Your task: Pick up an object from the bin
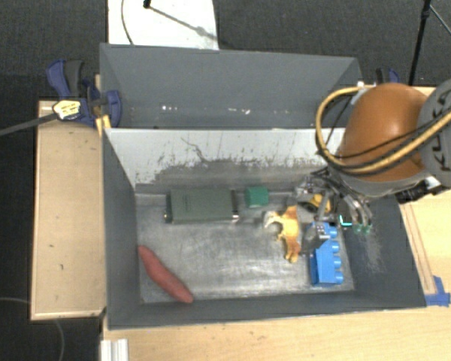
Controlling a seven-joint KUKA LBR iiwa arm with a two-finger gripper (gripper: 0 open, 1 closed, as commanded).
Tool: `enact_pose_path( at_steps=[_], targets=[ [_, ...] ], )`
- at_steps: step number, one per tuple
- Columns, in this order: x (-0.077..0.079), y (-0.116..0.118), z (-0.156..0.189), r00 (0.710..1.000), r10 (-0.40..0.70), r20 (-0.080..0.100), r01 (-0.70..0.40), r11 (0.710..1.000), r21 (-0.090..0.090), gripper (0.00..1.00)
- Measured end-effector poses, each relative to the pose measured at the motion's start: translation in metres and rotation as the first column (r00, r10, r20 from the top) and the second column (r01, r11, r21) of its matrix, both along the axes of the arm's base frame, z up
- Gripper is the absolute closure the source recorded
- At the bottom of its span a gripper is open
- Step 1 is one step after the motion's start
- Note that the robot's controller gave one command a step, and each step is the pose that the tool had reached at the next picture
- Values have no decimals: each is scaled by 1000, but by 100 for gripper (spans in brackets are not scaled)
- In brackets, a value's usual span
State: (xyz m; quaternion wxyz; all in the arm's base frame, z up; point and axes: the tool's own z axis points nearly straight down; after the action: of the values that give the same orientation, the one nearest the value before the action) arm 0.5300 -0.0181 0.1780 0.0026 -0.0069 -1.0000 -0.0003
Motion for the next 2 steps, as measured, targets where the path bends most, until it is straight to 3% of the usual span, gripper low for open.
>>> enact_pose_path(
  at_steps=[1, 2],
  targets=[
    [2, 0, 4, 1000, 1, 8, -1, 1000, 0, 0],
    [17, 1, -39, 1000, 0, 17, 0, 1000, -1, 0]
  ],
)
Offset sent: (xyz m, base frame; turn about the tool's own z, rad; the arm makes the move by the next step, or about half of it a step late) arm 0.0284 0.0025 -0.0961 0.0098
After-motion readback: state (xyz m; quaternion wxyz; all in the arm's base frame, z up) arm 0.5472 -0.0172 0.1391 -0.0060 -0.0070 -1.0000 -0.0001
